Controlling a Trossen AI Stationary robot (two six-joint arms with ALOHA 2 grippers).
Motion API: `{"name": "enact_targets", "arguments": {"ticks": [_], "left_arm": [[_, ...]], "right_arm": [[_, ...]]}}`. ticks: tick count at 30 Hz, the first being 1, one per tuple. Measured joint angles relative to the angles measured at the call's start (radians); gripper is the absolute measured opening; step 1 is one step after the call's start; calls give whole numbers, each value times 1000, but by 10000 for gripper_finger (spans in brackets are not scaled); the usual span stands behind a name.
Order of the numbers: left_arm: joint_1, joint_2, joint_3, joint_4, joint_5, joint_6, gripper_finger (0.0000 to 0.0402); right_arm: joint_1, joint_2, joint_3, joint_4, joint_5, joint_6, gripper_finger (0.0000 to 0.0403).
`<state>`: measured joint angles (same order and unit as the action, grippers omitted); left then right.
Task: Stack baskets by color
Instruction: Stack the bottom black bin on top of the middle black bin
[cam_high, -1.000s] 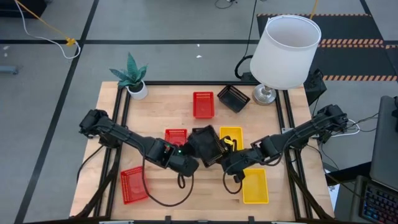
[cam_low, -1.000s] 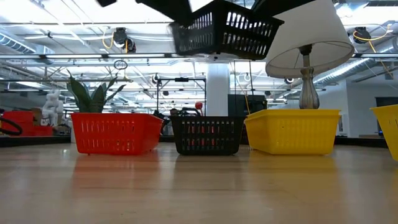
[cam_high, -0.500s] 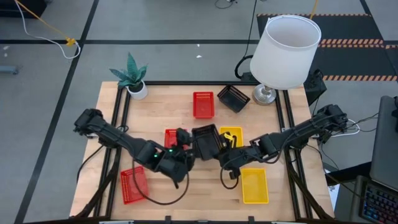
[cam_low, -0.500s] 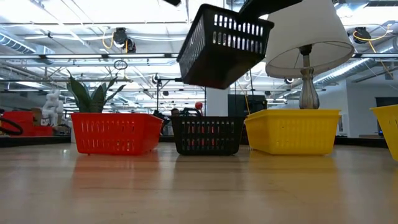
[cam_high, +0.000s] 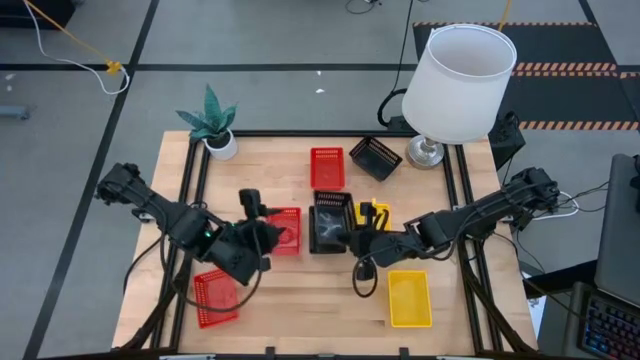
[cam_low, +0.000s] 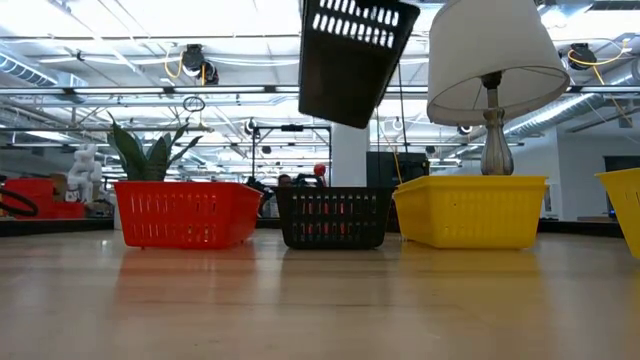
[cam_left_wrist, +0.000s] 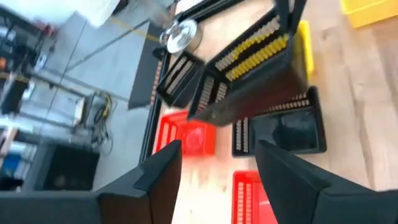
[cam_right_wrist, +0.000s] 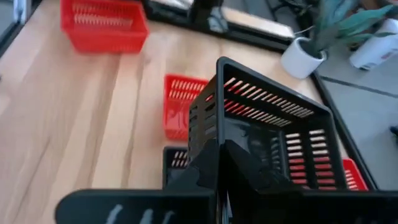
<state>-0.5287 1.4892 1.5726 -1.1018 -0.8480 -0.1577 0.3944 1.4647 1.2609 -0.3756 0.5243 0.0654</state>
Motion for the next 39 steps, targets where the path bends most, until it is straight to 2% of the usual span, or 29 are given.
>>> {"name": "enact_targets", "arguments": {"ticks": [6, 10, 19, 23, 29, 35, 39], "left_arm": [[33, -12, 0, -134, -10, -129, 179], [58, -11, 0, -181, -10, -175, 168], [100, -11, -1, -207, -10, -191, 163], [120, -11, -6, -206, -10, -193, 163], [144, -13, -70, -207, -10, -192, 163], [169, -57, -146, -207, -11, -209, 163], [176, -127, -211, -172, -9, -231, 163]], "right_arm": [[35, 6, 10, 15, 76, 56, 6], [55, 28, 10, 56, 83, 50, 6], [65, 177, 15, 63, 109, 4, 6], [64, 252, 95, 17, 140, -29, 6], [76, 351, 187, -27, 198, -52, 6], [102, 369, 179, -96, 236, -18, 6], [122, 365, 154, -84, 248, -54, 6]]}}
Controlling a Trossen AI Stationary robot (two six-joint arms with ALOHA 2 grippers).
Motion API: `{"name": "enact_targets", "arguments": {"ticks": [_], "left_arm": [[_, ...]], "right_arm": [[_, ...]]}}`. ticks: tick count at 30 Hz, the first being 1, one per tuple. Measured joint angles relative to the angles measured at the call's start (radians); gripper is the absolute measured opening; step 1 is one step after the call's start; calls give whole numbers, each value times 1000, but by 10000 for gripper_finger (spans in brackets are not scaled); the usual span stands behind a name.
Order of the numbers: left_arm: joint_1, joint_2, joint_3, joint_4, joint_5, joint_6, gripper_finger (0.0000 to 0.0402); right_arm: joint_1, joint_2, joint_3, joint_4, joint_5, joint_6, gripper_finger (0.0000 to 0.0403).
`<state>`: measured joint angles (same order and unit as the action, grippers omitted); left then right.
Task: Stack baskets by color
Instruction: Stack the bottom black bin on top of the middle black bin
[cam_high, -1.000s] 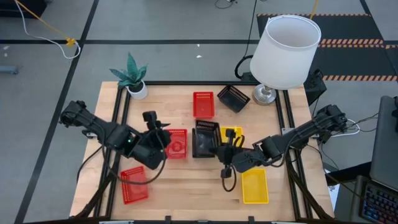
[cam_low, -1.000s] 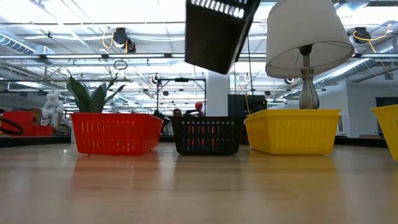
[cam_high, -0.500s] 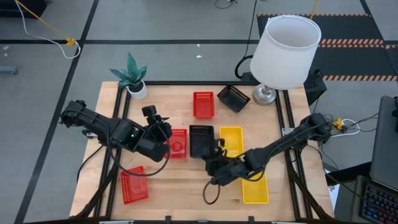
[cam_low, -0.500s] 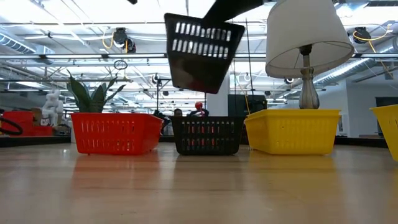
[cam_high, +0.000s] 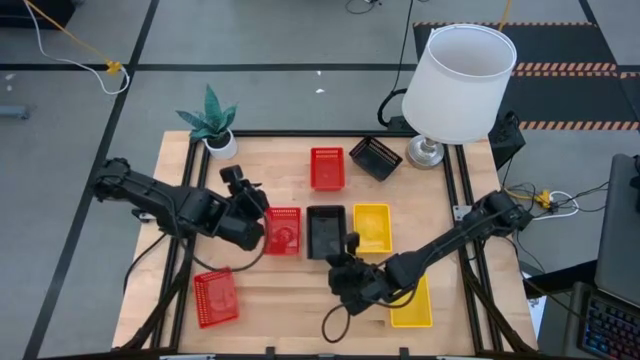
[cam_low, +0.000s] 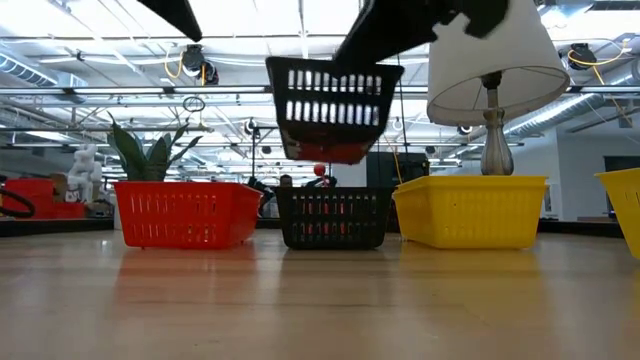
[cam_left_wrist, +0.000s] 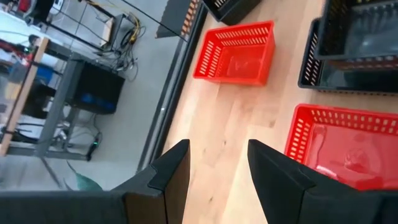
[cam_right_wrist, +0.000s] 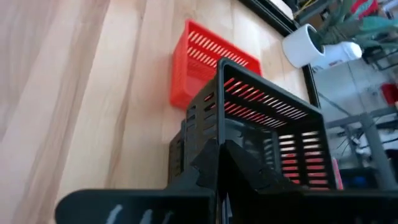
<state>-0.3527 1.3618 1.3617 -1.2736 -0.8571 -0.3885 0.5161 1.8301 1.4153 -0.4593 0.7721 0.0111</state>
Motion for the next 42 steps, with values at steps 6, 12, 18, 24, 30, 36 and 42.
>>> {"name": "enact_targets", "arguments": {"ticks": [6, 12, 18, 24, 30, 36, 42], "left_arm": [[0, -112, -120, 133, 32, 36, 163], [1, -203, -220, 318, 113, 174, 163], [1, -259, -278, 430, 170, 261, 163], [1, -269, -286, 462, 179, 275, 163], [1, -269, -286, 463, 179, 280, 163], [1, -269, -286, 463, 179, 280, 163], [1, -269, -286, 463, 179, 280, 163]], "right_arm": [[3, -2, -51, 87, 32, -57, 6], [-7, -1, -95, 149, 30, -99, 6], [-33, -2, -120, 153, 14, -104, 6], [-51, -2, -181, 257, 9, -134, 6], [-60, -2, -194, 268, 9, -129, 6], [-74, -2, -213, 269, -18, -110, 6], [-82, -2, -219, 270, -18, -98, 6]]}}
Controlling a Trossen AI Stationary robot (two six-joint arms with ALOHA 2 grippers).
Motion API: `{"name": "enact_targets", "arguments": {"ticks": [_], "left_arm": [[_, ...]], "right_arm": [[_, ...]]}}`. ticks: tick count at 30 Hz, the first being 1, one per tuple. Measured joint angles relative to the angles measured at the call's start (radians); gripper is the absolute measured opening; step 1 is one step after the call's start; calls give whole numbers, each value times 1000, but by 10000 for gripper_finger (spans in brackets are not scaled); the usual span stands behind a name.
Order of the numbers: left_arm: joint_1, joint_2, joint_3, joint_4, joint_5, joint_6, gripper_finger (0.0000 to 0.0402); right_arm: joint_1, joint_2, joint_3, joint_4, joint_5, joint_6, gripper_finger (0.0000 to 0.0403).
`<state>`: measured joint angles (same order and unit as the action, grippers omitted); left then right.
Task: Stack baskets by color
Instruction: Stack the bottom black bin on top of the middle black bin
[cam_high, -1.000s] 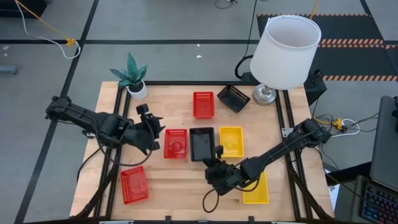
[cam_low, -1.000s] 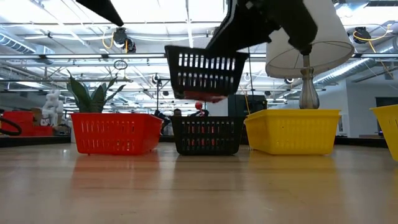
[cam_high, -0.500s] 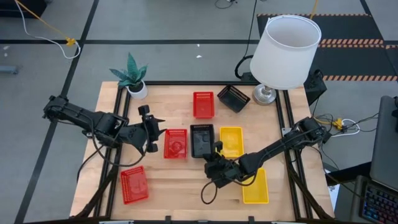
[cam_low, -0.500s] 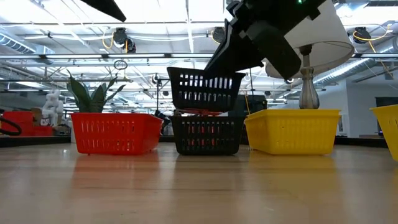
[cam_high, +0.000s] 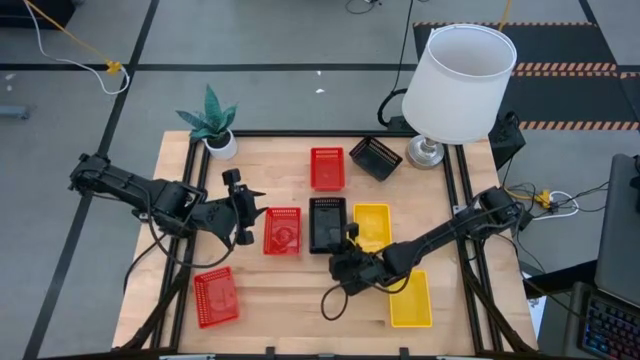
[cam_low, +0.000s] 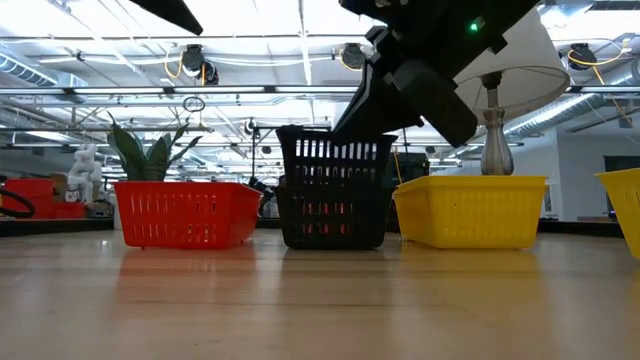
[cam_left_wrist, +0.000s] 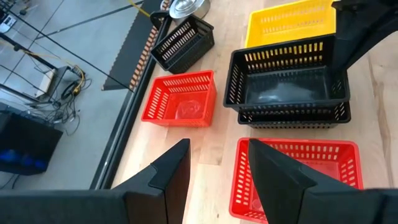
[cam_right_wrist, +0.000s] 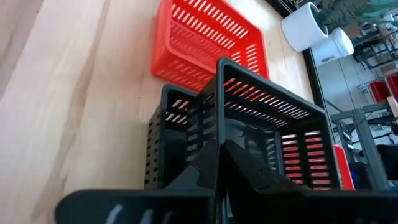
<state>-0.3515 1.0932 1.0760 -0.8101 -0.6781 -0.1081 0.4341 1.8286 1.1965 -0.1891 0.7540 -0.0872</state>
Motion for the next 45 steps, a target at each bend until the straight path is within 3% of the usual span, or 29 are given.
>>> {"name": "enact_targets", "arguments": {"ticks": [19, 31, 35, 41, 45], "left_arm": [[0, 0, 0, 0, 0, 0, 163], [0, 0, 0, 0, 0, 0, 163], [0, 0, 0, 0, 0, 0, 163], [0, 0, 0, 0, 0, 0, 163], [0, 0, 0, 0, 0, 0, 163]], "right_arm": [[-3, 0, 0, 3, -4, 11, 61], [-4, 0, 0, 21, -5, 31, 144], [-6, 0, 0, 47, -52, 34, 163], [-14, 0, 0, 53, -80, 44, 168], [-16, 0, 0, 51, -81, 49, 151]]}}
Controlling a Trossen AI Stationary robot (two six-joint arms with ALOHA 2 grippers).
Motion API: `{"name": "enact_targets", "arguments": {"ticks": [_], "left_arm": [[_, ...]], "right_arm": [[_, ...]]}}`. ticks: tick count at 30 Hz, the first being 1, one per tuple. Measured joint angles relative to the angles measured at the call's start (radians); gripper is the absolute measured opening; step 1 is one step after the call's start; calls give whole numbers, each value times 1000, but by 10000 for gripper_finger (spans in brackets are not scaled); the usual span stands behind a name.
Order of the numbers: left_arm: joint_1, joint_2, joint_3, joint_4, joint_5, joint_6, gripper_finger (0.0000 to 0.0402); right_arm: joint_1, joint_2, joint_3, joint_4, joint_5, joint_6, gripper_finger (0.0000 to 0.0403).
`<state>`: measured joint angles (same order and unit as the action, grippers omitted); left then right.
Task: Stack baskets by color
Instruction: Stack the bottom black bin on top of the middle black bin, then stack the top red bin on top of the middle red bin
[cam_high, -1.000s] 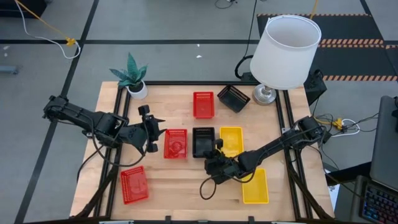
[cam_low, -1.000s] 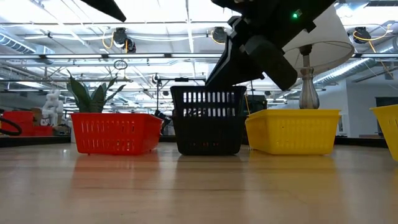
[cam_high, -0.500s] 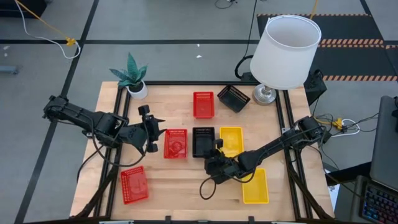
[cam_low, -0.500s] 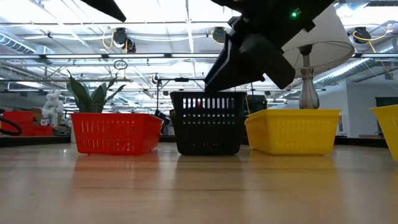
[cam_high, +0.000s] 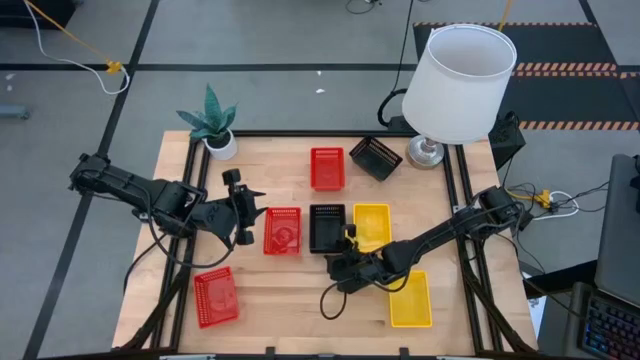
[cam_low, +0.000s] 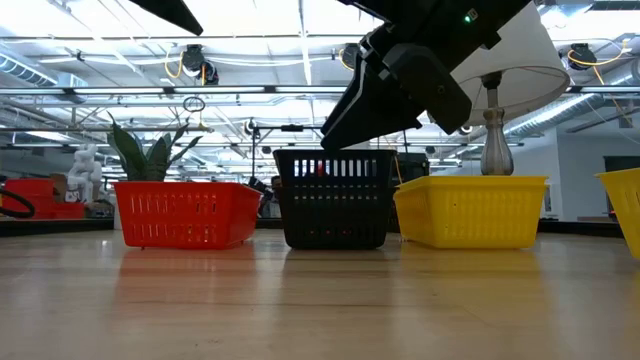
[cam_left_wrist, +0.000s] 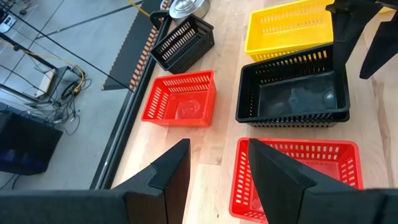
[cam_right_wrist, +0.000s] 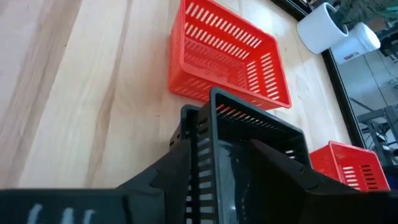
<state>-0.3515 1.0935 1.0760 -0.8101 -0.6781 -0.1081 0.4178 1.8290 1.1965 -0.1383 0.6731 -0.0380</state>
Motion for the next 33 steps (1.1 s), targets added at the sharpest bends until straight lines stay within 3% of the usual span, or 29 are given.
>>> {"name": "enact_targets", "arguments": {"ticks": [9, 14, 33], "left_arm": [[0, 0, 0, 0, 0, 0, 163], [0, 0, 0, 0, 0, 0, 163], [0, 0, 0, 0, 0, 0, 163]], "right_arm": [[-35, 0, -4, 5, -144, 30, 50], [-40, 1, -48, 61, -155, 25, 6], [-36, -34, -56, 95, -156, 0, 13]]}}
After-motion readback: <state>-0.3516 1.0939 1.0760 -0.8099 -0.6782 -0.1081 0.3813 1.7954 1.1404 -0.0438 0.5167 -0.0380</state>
